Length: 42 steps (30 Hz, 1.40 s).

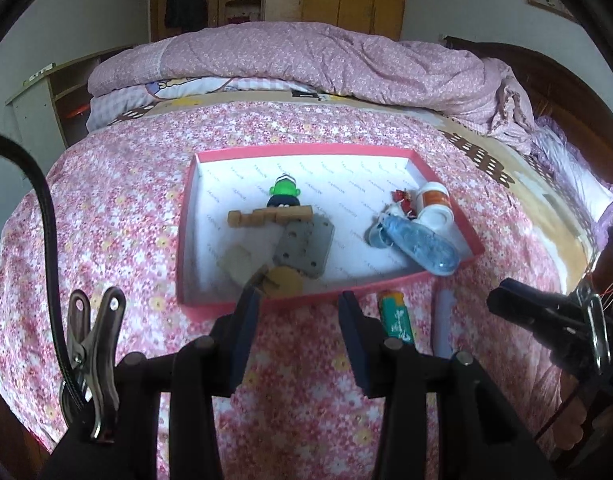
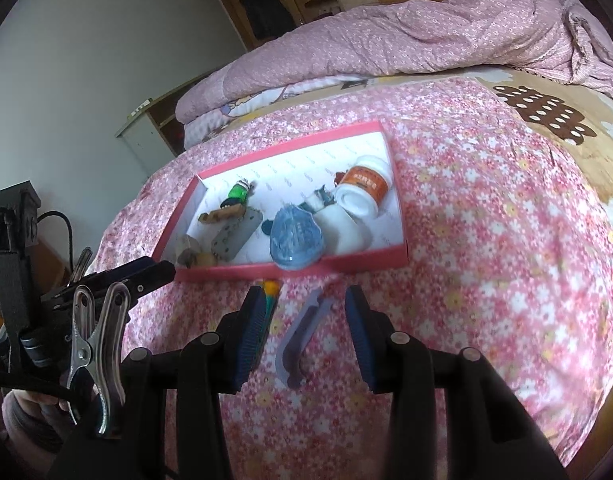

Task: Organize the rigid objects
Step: 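Reach the right tool to the grey plastic hook and grasp it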

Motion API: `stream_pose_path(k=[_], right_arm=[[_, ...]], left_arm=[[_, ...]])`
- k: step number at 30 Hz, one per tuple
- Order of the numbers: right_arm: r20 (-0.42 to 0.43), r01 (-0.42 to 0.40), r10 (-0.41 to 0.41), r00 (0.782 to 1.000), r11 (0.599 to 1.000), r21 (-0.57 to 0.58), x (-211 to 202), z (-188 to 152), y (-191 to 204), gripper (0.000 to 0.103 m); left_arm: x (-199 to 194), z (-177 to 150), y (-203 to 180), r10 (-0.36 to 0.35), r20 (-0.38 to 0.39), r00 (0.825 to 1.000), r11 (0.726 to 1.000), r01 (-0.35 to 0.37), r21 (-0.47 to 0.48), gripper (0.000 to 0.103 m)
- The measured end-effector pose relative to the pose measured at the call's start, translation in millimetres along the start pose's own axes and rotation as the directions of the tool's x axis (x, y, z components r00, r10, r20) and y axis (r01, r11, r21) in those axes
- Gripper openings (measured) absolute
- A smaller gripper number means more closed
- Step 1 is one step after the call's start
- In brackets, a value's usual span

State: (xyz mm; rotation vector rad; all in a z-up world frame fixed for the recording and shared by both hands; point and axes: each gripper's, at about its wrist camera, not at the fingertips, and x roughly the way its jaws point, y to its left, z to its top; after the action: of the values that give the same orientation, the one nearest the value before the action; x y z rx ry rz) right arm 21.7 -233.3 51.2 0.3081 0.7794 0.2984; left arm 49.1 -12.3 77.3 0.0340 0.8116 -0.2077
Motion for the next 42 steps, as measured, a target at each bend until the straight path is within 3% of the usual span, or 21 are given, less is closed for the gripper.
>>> stream_pose_path(k=[13, 32, 34, 36, 42], right_arm=[[-0.074, 0.01, -0.013, 0.997, 0.999, -0.041, 14.9, -26.4, 14.4, 0.042], [-0.107, 0.084, -0.091, 0.99, 0.994, -0.069, 46.8, -28.6, 24.2, 0.042], [-0.093, 0.089, -0.097, 0.991, 0.993, -0.08, 47.3, -29.9, 25.4, 0.038], [-0.096, 0.097, -0.106, 0.99, 0.99, -0.098, 48.3, -31.7, 25.8, 0.018], [-0.077, 0.114, -0.121, 0.99, 0.989, -0.091, 37.3, -34.6, 15.9, 0.018]], left_arm=[[-5.8, -32.6, 29.9, 0.044, -0.038, 0.998, 0.998, -0.046, -0.051, 0.043], [7.2, -49.8, 34.3, -0.024, -0.063, 0.998, 0.996, 0.018, -0.091, 0.043], [7.3, -50.0, 33.9, -0.028, -0.063, 0.998, 0.996, 0.022, -0.091, 0.043], [7.9, -50.0, 33.3, -0.028, -0.064, 0.998, 0.996, 0.022, -0.091, 0.043], [11.1, -48.7, 24.3, -0.043, -0.077, 0.996, 0.996, 0.037, -0.077, 0.043]])
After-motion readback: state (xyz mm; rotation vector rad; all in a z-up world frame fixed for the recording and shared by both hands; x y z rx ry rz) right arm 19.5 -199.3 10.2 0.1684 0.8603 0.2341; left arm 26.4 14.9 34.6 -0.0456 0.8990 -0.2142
